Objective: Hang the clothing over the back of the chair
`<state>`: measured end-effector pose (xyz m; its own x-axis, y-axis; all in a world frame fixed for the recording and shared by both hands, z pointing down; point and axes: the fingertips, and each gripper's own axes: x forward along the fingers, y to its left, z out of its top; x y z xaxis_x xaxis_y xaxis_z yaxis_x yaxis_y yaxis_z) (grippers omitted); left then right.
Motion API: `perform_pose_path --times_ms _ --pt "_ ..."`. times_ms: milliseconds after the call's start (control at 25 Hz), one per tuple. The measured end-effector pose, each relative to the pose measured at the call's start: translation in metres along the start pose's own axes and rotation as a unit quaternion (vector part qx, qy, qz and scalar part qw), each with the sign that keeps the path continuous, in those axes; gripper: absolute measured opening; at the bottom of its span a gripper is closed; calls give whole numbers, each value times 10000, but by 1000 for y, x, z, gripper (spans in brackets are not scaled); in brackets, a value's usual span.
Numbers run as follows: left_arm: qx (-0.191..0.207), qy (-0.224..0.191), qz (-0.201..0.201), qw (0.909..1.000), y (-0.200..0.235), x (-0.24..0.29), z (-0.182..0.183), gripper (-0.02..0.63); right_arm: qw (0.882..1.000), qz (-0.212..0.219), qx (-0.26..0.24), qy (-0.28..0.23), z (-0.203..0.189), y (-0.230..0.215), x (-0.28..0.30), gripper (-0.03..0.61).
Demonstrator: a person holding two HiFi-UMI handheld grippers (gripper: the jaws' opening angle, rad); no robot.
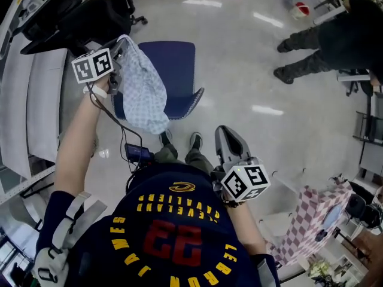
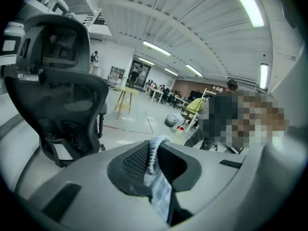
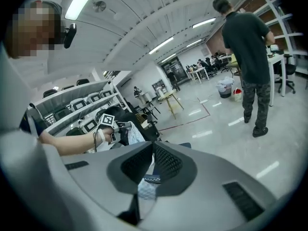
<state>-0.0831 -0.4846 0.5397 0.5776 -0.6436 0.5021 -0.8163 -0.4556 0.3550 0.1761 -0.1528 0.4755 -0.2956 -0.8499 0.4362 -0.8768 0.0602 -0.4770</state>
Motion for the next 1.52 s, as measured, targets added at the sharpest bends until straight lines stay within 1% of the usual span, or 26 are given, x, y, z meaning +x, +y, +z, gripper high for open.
perform_pose_path --times_ms 120,200,280,360,480,600,840,880,960,1120,1240,1400,1520 --pt "37 514 -63 9987 9 28 -37 34 9997 -203 103 -14 -3 -5 1 20" --pt "20 893 -128 9959 14 44 -66 35 9994 -304 157 1 -7 -7 2 20" --pt "-92 1209 -174 9925 18 54 -94 35 9990 -390 196 13 -11 -9 3 20" --pt "-303 1438 -192 9890 22 62 -117 35 9986 -463 237 7 -14 -10 3 20" --pt "-529 1688 -152 9841 29 69 -142 50 9981 -546 298 -14 -17 -12 1 20" --pt "-530 1893 -70 9805 34 73 -159 102 9976 -594 344 -37 -21 -15 -2 20" --pt "-488 2053 73 9775 39 73 -168 206 9976 -576 390 -12 -25 -17 -2 20" --pt "-465 2070 88 9772 39 72 -167 218 9977 -556 383 -1 -25 -17 -1 20" --pt "-454 2053 77 9776 38 71 -165 222 9980 -518 372 17 -24 -16 1 20" --pt "-580 1842 -37 9812 33 60 -155 222 9986 -419 320 30 -21 -14 7 20" --pt "-851 1563 -290 9836 18 42 -145 222 9992 -301 262 49 -18 -11 10 20" --pt "-1146 1151 -631 9847 -5 7 -130 222 9998 -72 175 77 -14 -5 16 20" --pt "-1570 714 -940 9805 -27 -26 -113 222 9998 136 106 130 -12 1 20 20"
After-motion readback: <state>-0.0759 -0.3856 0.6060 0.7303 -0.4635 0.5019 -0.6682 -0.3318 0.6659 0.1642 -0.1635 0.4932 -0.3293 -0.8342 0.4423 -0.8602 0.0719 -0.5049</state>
